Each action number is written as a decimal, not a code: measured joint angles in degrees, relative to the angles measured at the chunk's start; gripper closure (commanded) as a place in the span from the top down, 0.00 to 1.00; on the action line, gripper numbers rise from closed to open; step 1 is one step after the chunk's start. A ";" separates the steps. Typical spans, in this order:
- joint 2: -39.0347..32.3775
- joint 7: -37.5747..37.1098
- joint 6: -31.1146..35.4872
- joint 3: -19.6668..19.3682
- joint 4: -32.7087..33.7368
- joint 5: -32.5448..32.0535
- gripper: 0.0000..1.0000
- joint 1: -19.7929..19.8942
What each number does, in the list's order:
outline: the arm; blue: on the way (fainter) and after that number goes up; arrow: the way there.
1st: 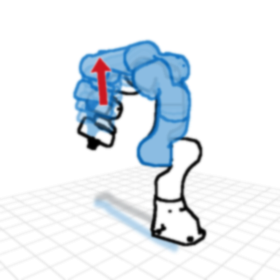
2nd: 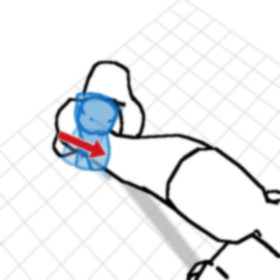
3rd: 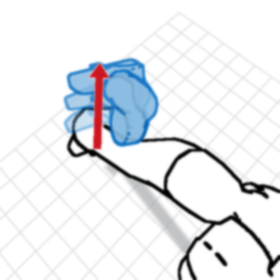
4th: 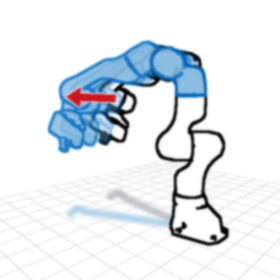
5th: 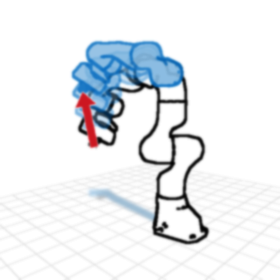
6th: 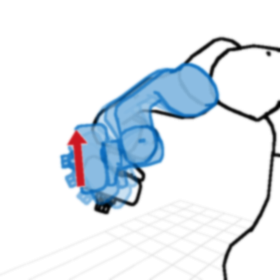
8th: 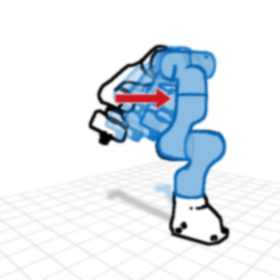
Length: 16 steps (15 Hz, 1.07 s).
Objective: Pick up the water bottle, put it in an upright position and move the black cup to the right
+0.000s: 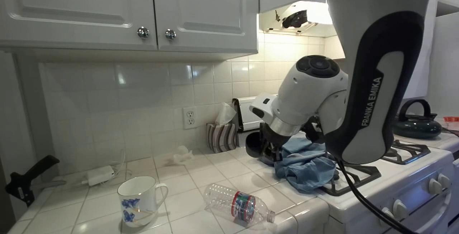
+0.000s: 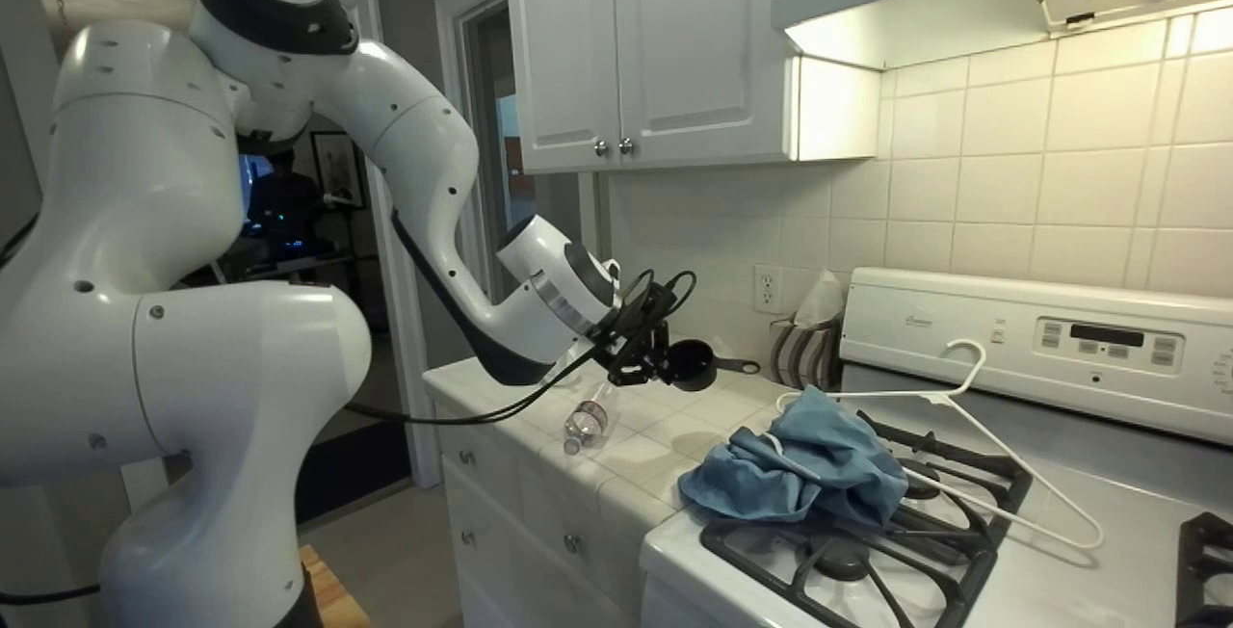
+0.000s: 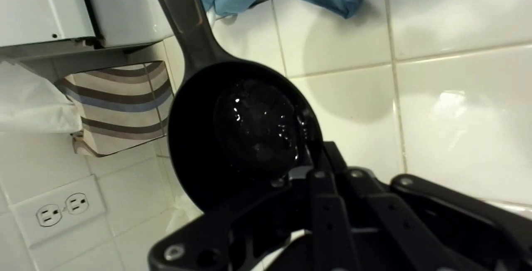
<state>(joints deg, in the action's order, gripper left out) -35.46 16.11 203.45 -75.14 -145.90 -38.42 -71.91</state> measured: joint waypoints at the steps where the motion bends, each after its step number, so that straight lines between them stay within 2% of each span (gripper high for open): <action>1: 0.00 1.63 1.52 0.01 -0.37 1.32 0.02 0.70; 5: 0.00 3.23 2.26 0.42 -0.45 3.05 0.01 1.36; 8: 3.08 7.70 -1.37 6.12 0.73 2.87 0.01 5.26; 12: 13.42 8.02 -12.37 15.71 3.04 -8.66 0.01 16.86; 14: 19.24 10.16 -18.38 23.60 2.78 -10.16 0.01 25.52; 16: 24.50 14.88 -23.76 32.92 1.01 -7.99 0.01 34.76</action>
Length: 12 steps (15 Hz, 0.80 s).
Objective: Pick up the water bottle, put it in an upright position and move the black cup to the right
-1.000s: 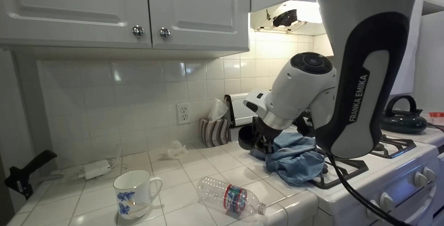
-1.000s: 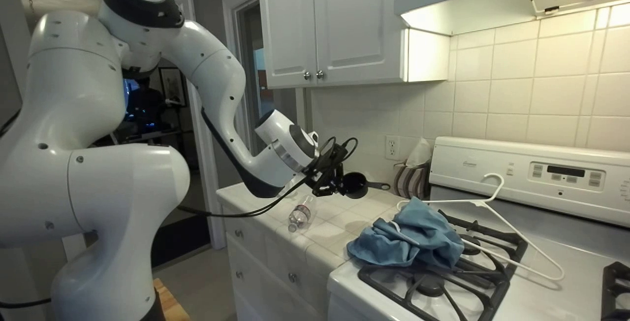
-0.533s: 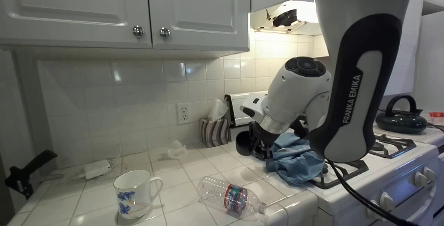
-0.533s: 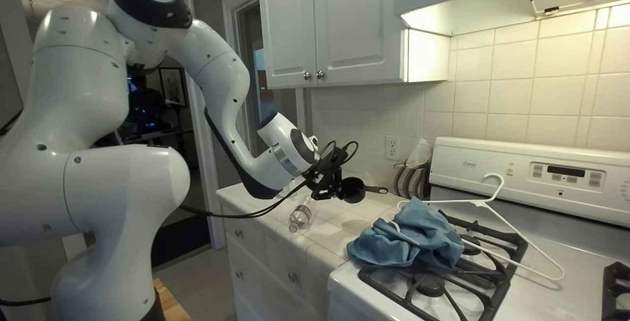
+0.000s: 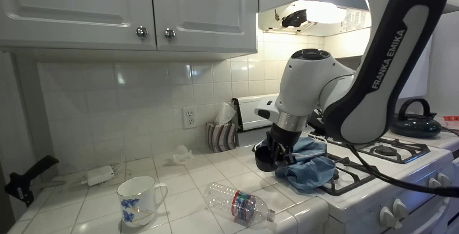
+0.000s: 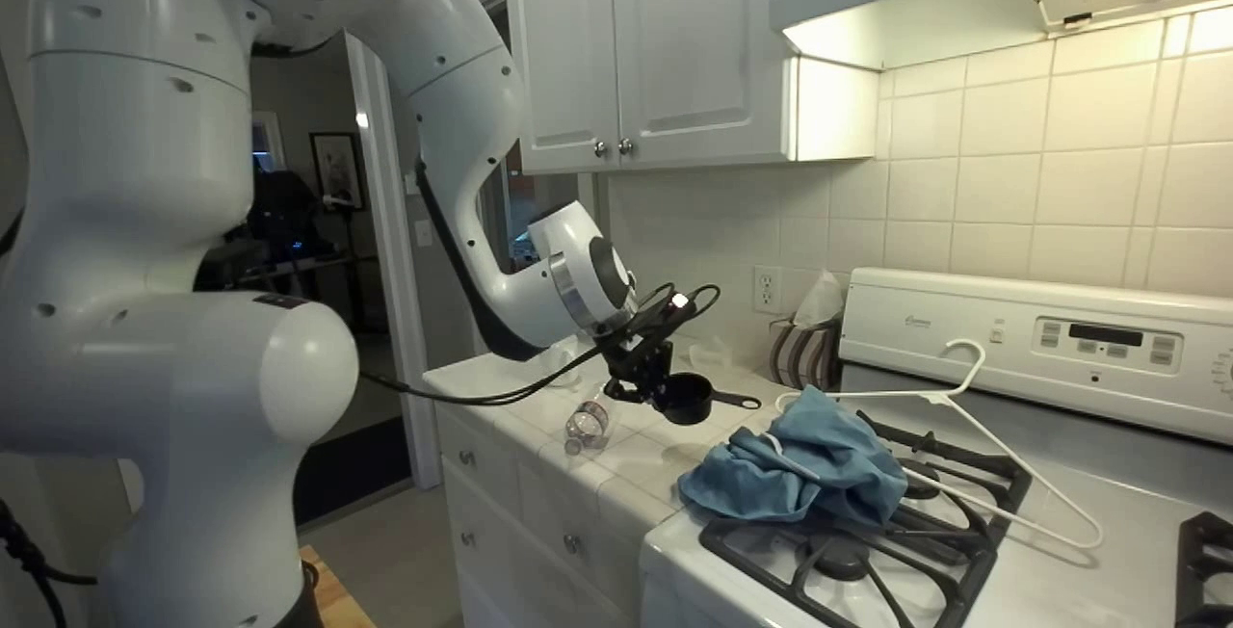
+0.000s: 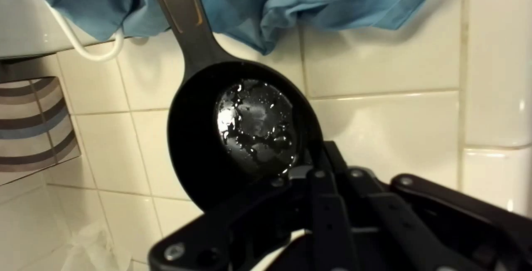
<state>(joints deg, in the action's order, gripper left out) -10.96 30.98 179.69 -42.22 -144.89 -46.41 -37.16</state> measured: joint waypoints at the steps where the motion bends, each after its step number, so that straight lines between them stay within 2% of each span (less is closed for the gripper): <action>1: 1.68 3.80 -1.66 4.32 -1.12 3.76 0.01 3.99; 7: 2.73 25.25 -8.74 28.58 -2.22 32.18 0.01 22.84; 9: 1.94 30.99 -12.79 32.37 0.33 39.46 0.01 26.00; 10: 1.26 31.74 -15.08 33.93 2.28 40.09 0.01 27.93; 11: 0.40 31.74 -17.48 35.63 4.35 40.04 0.27 30.28; 12: -0.47 31.74 -20.05 36.73 6.35 39.90 0.28 32.16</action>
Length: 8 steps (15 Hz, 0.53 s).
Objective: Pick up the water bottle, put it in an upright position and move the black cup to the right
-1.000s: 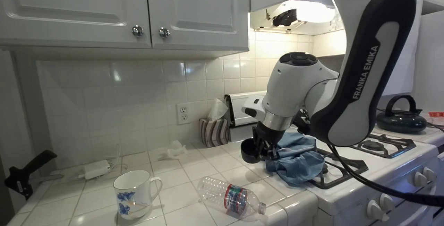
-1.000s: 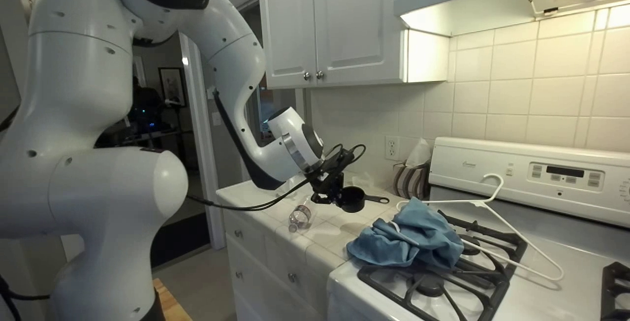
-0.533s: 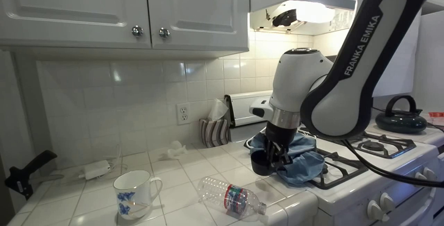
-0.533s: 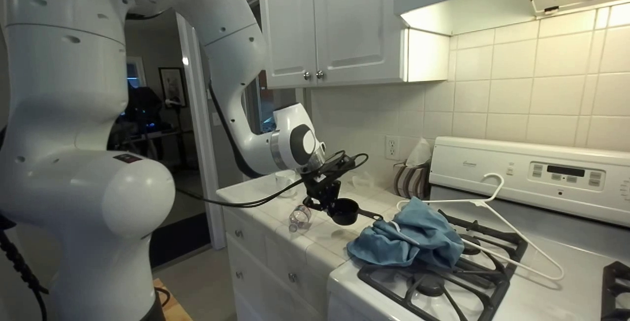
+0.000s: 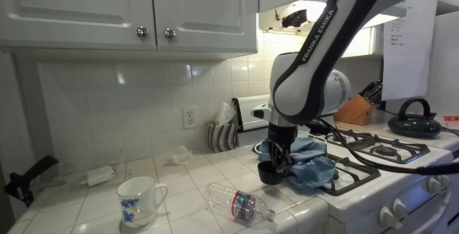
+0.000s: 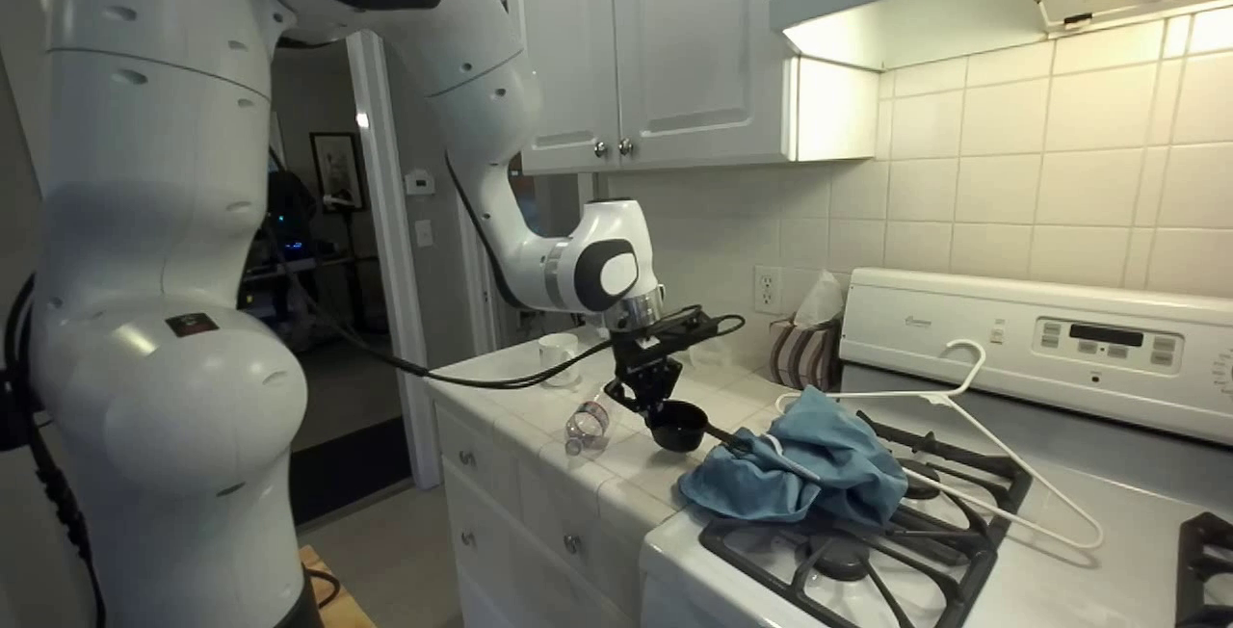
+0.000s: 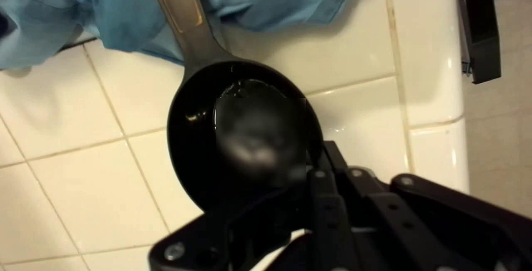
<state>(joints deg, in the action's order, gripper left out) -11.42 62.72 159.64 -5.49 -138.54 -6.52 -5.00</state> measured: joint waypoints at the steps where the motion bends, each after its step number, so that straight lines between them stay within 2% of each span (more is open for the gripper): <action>1: -0.91 0.00 -2.51 0.74 1.89 -0.03 0.34 1.50; 5: -4.15 0.00 -9.26 2.59 7.77 -0.09 0.61 4.87; 8: -4.81 -0.01 -10.15 3.49 9.46 -0.41 0.84 5.43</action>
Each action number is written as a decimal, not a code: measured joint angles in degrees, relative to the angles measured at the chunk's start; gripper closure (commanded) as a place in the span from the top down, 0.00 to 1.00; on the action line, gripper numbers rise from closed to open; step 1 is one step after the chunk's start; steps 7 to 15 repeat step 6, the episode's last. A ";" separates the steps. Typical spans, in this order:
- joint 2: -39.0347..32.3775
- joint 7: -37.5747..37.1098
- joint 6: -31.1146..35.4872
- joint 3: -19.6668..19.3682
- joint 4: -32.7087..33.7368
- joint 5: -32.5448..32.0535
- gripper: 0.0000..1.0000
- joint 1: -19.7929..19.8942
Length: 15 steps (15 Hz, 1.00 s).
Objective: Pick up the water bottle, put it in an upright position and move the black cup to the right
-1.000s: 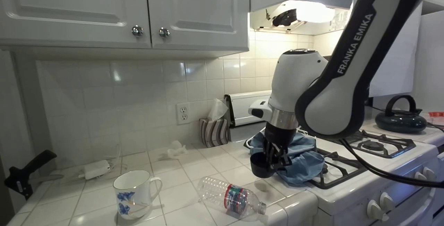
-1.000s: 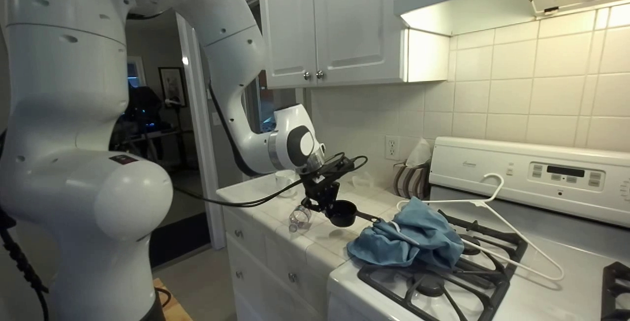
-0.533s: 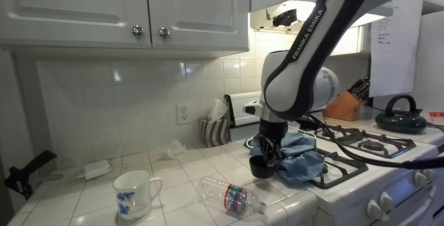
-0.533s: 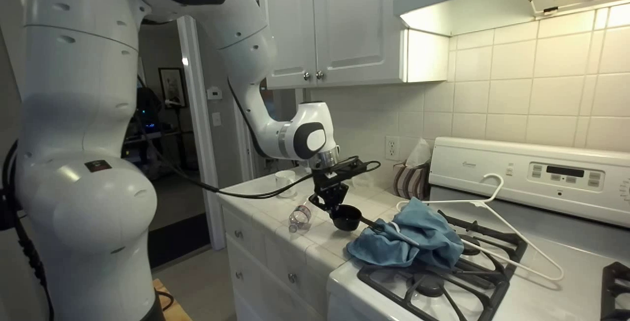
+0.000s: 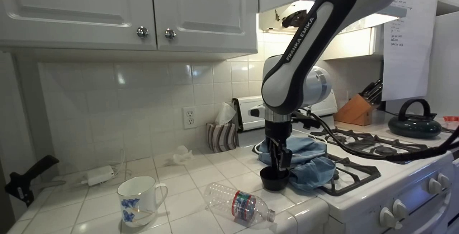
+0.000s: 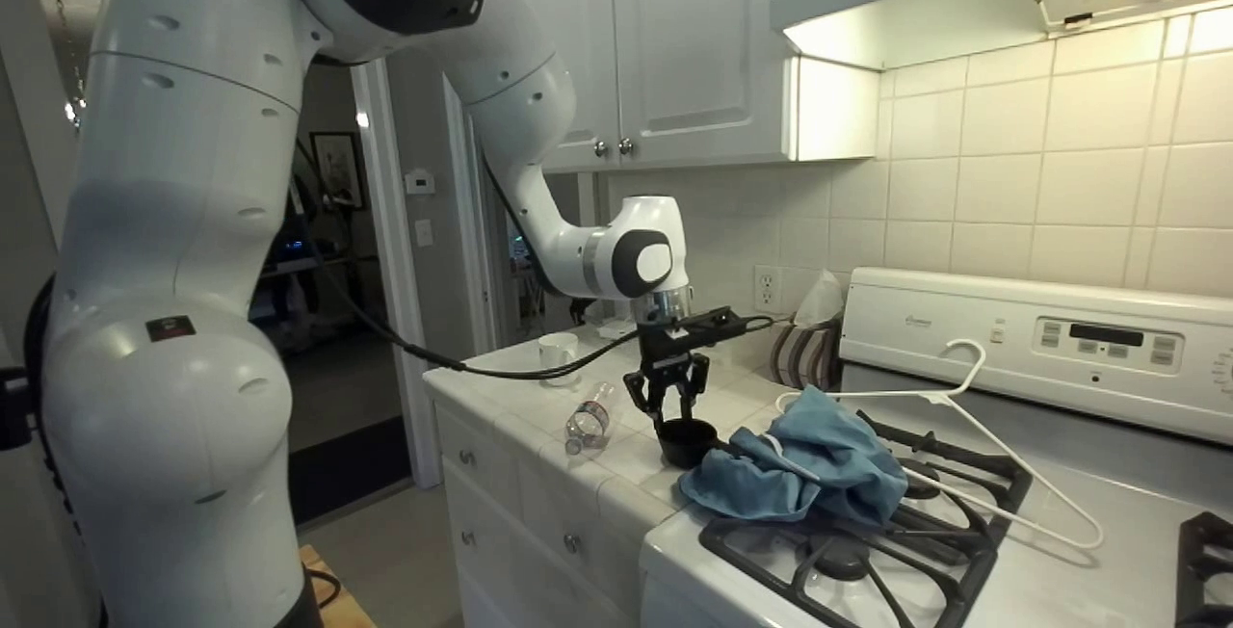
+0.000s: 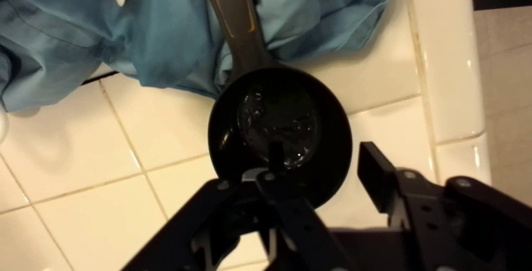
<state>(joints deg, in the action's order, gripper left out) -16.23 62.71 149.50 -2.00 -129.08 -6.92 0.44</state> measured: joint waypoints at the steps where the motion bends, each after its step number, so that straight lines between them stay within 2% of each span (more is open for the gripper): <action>1: 0.25 0.00 0.05 0.41 0.04 -0.07 0.90 0.02; 3: 1.27 0.00 0.56 1.54 -0.37 -0.62 1.00 -0.02; 4: 2.22 0.00 1.37 2.18 -1.27 -1.41 1.00 -0.11; 5: 3.36 0.50 2.30 2.85 -2.52 -2.32 0.93 -0.16; 6: 4.12 0.38 2.49 3.29 -3.25 -2.40 0.99 -0.14; 15: 4.12 0.38 2.49 3.29 -3.25 -2.40 0.99 -0.14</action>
